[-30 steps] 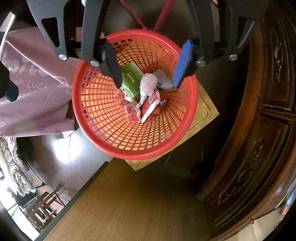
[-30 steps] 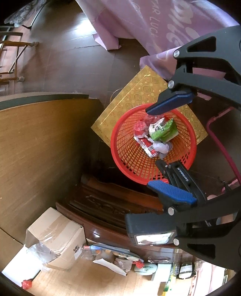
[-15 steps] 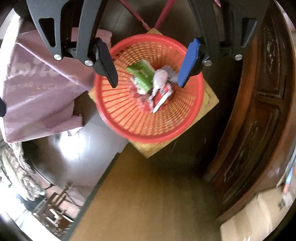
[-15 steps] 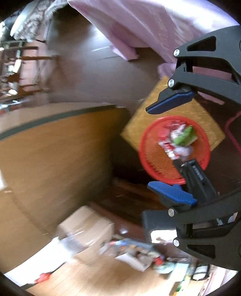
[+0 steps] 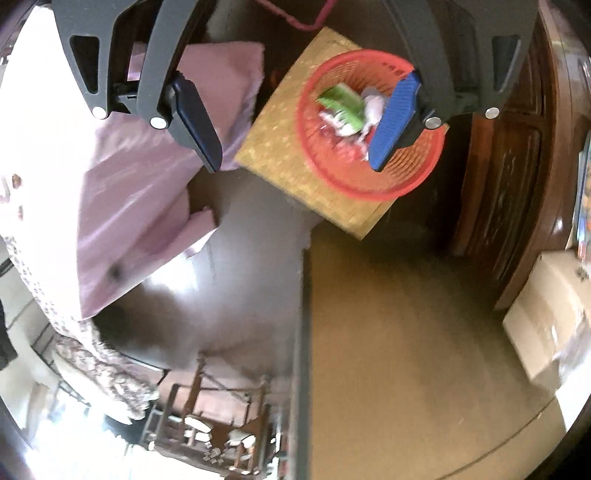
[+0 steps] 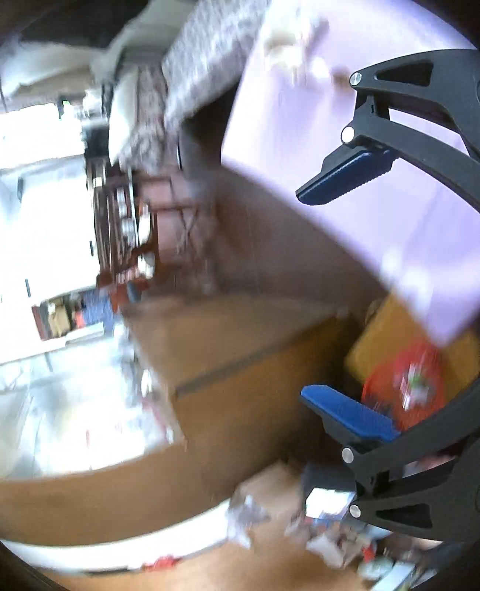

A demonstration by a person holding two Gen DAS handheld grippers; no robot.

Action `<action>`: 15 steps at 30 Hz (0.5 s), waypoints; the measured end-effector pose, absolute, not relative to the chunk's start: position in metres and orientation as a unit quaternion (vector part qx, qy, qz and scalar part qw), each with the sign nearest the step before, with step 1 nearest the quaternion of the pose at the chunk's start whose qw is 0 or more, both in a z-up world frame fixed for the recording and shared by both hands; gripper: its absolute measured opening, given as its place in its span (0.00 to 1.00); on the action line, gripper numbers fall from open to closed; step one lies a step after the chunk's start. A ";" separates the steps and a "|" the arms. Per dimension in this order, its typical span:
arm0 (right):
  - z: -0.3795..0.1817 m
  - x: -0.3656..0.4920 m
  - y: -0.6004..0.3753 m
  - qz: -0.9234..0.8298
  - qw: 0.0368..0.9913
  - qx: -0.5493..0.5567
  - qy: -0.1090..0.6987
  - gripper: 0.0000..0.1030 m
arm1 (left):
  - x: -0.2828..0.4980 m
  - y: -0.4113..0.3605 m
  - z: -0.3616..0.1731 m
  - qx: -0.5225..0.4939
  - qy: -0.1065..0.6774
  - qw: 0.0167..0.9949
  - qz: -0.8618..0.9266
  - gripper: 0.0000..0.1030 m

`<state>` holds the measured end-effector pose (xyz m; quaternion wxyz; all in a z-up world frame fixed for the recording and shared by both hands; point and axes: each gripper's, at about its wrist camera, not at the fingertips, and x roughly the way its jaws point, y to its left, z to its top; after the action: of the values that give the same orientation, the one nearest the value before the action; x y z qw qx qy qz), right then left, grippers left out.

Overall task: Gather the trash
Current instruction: 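Move both tools back over the table toward the walnut shell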

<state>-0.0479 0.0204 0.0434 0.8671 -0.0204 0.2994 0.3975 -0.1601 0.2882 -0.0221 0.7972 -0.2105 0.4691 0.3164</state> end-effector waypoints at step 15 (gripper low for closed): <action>-0.012 0.075 -0.160 0.233 0.892 0.094 0.375 0.92 | -0.013 0.135 0.002 -0.110 0.484 0.850 0.178 0.85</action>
<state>0.0753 -0.1597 -0.0117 0.8923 0.0943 0.3752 0.2328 -0.0128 0.1346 0.0023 0.8499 -0.1102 0.4836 0.1781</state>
